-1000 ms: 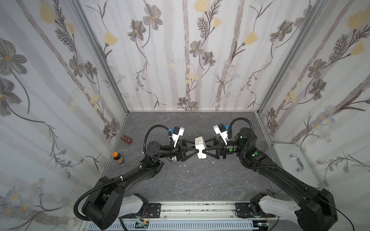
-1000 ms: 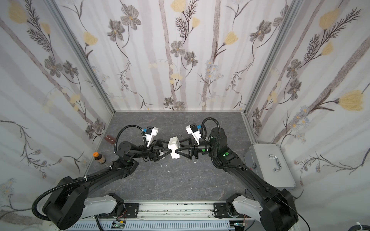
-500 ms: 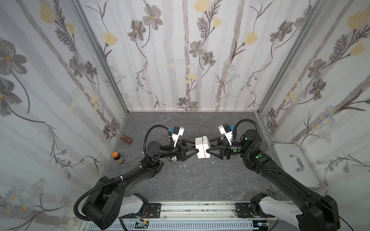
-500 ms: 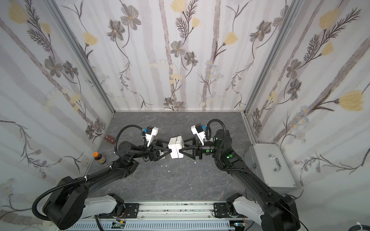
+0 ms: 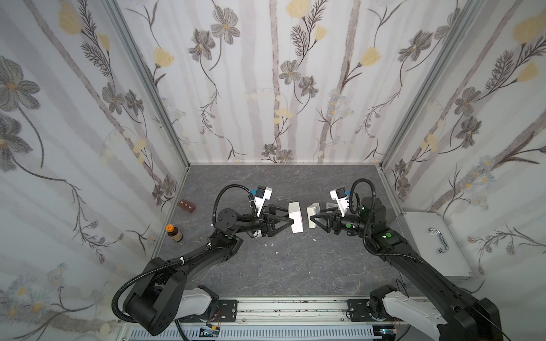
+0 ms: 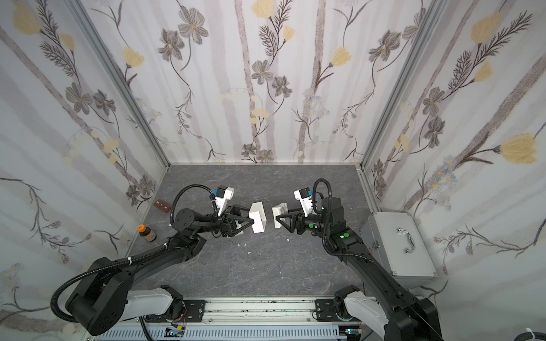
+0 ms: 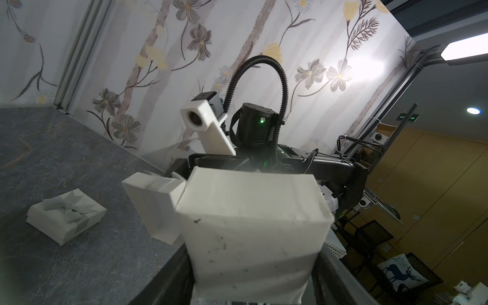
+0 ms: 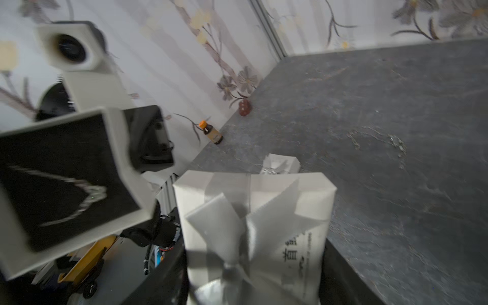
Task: Take the necklace out of the lift-off lid jewelry box
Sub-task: Open the lid on the jewelry box, then place the lid at the center of the board.
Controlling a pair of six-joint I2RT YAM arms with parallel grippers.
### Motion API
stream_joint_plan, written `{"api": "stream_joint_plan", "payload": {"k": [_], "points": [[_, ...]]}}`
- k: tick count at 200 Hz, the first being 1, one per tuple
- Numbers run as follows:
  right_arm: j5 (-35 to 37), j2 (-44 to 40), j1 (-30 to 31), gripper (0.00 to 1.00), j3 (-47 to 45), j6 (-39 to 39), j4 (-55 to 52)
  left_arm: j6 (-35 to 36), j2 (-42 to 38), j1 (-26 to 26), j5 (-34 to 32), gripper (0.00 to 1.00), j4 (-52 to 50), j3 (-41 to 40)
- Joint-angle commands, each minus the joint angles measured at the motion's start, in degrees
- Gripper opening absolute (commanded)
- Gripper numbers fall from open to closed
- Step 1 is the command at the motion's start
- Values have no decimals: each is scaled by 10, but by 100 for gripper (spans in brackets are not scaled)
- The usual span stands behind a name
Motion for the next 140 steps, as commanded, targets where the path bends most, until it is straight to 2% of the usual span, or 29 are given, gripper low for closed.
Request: {"api": "stream_joint_plan", "payload": {"k": [1,41,56,75,110,128,140], "points": [[145,58,-2,64,5,-16,-123,-14,6,0,3,66,44,5],[223,159,-2,62,5,8,-127,-35,20,0,8,66,72,7],[247,175,-1,64,15,13,-135,-38,23,2,9,66,74,7],[271,177,-1,73,24,16,-145,-41,24,2,11,66,74,8],[292,168,-2,80,34,1,-176,-44,21,1,16,67,77,8],[290,158,-2,80,58,-9,-189,-43,21,1,16,67,78,7],[259,137,0,76,60,-25,-180,-47,23,1,18,67,80,9]]}}
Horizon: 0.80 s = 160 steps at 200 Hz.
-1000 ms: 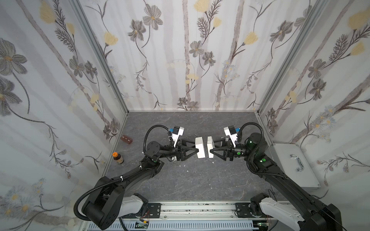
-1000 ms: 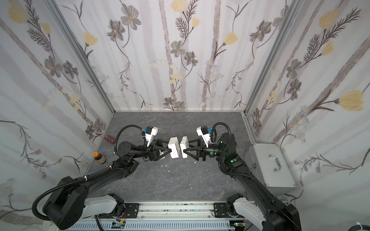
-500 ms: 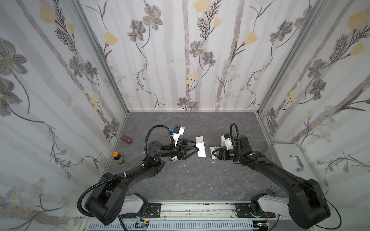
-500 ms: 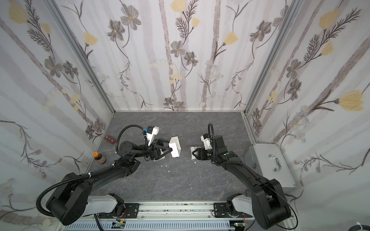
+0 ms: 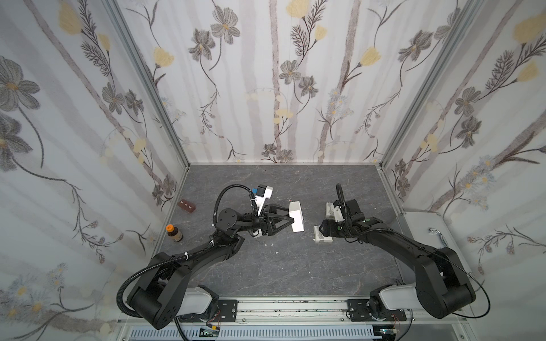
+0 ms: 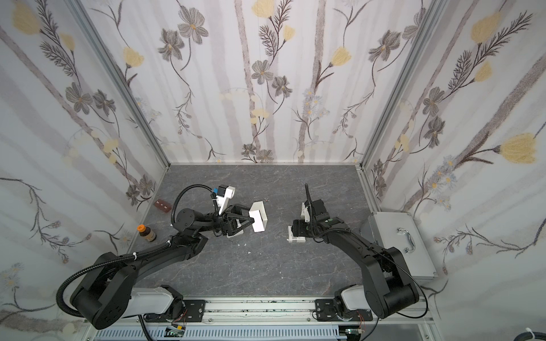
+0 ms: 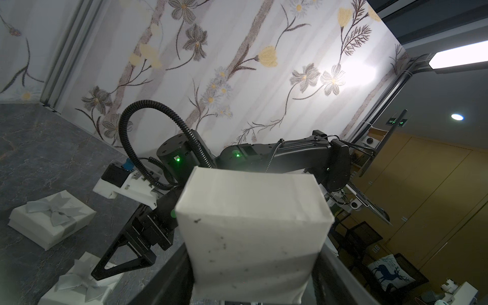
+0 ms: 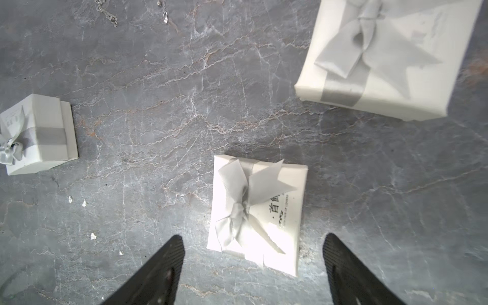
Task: Take the necklace out of the lift-off lid jewelry box
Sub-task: Place the lid at the center of the board.
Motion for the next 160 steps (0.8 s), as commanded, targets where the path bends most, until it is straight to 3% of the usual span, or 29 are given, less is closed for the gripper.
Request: {"api": "stream_joint_plan", "payload": {"k": [1,31,75,108,160], "points": [[-22,-27,1,76,11,-26,2,-12,1,1,12,67,35,6],[-208,-130,1,62,0,-50,88,-32,8,1,24,67,62,10],[-368,-238,4,49,16,-5,199,-49,20,1,32,67,74,20],[-394,-263,22,42,13,21,271,-54,22,1,39,67,74,27],[-382,-222,69,39,38,14,288,-58,22,1,40,68,74,30]]}}
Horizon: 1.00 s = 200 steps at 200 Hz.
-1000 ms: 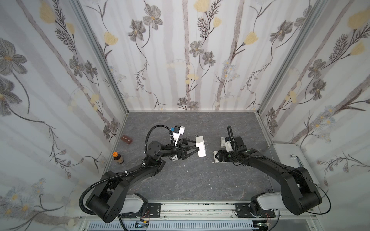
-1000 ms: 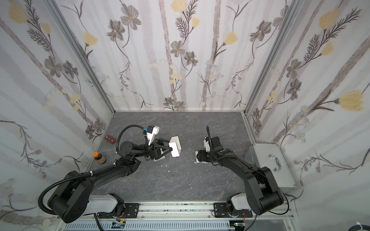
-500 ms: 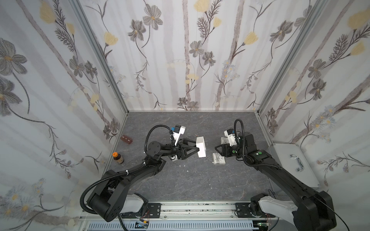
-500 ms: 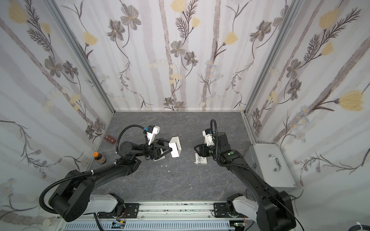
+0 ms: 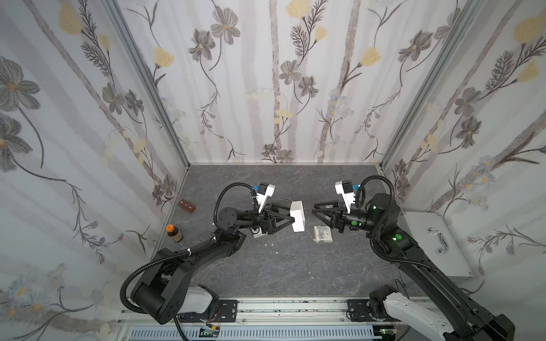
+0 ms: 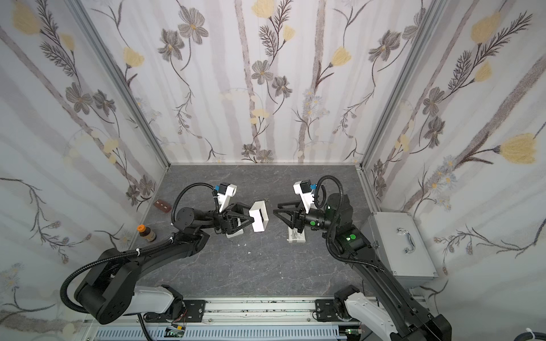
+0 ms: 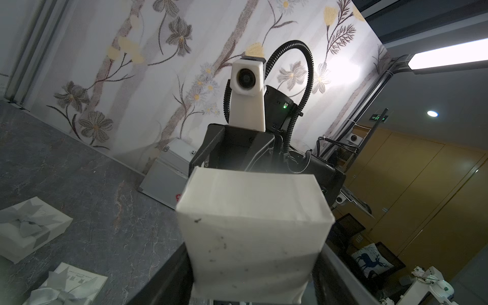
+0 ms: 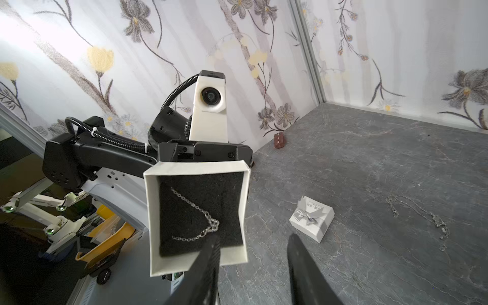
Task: Take the necklace out of the lift-off lid jewelry box
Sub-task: Place the lid at the center of the board, then place the jewelry box at the center of the board.
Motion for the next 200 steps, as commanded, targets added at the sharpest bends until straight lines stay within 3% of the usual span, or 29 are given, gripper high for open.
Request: {"api": "stream_joint_plan", "payload": {"k": [1,133,200], "points": [[-11,14,17,39,14,1,42,-10,0,0,10,68,31,5],[-11,65,42,32,37,-6,35,-10,-4,0,15,68,31,5],[-29,71,47,21,31,-9,33,-10,1,0,15,69,31,5]]}}
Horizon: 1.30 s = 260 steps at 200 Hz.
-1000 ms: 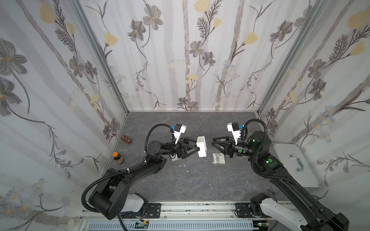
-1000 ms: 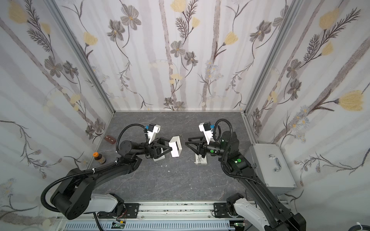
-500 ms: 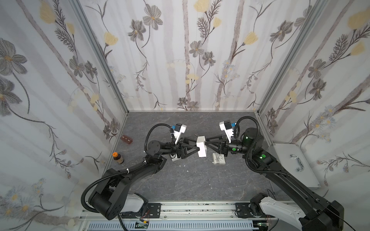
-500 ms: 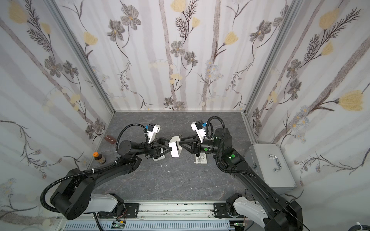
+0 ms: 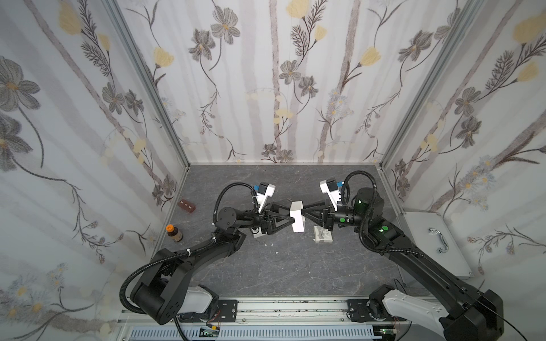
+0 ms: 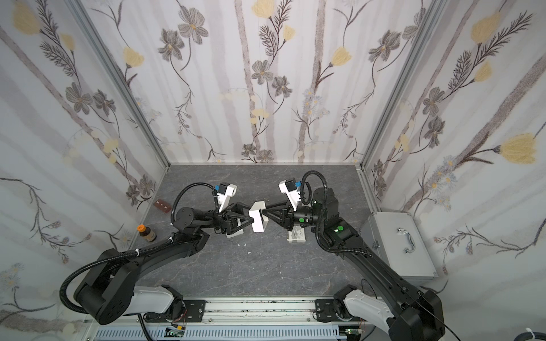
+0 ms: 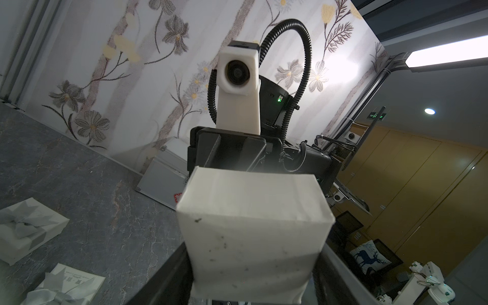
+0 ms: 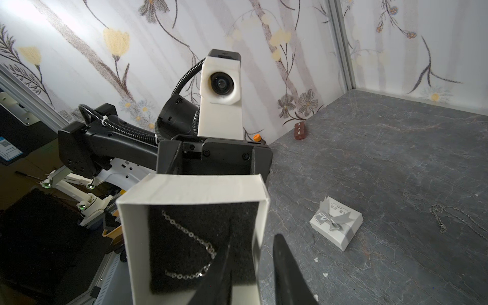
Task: Take the necklace out of the lift-off lid jewelry box
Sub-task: Place the jewelry box at the center of the board.
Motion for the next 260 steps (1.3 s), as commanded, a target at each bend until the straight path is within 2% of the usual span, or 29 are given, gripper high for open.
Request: {"api": "stream_joint_plan", "payload": {"k": [1,51,84,111,131,147,173,197,219,260], "points": [[-17,2,1,21,-2,-7,16,-8,3,0,8,69,31,4],[-19,-5,1,0,-3,-12,5,-8,8,1,5,74,31,4],[-1,-15,1,0,-4,-22,-23,-7,13,3,-16,88,29,-3],[41,-33,1,0,-9,-38,-76,14,-1,18,-44,91,3,-23],[97,-48,1,0,-10,-50,-134,75,-39,29,-74,92,-89,-41],[156,-54,2,0,-15,-54,-183,170,-98,30,-114,93,-250,-42],[252,-43,7,0,-31,-51,-244,322,-202,30,-223,96,-518,-24],[320,0,16,0,-49,-29,-274,410,-259,30,-332,96,-685,-2],[333,54,28,0,-58,2,-275,432,-281,30,-380,95,-729,-7],[356,144,71,0,-63,59,-248,425,-279,28,-391,92,-725,-35]]}}
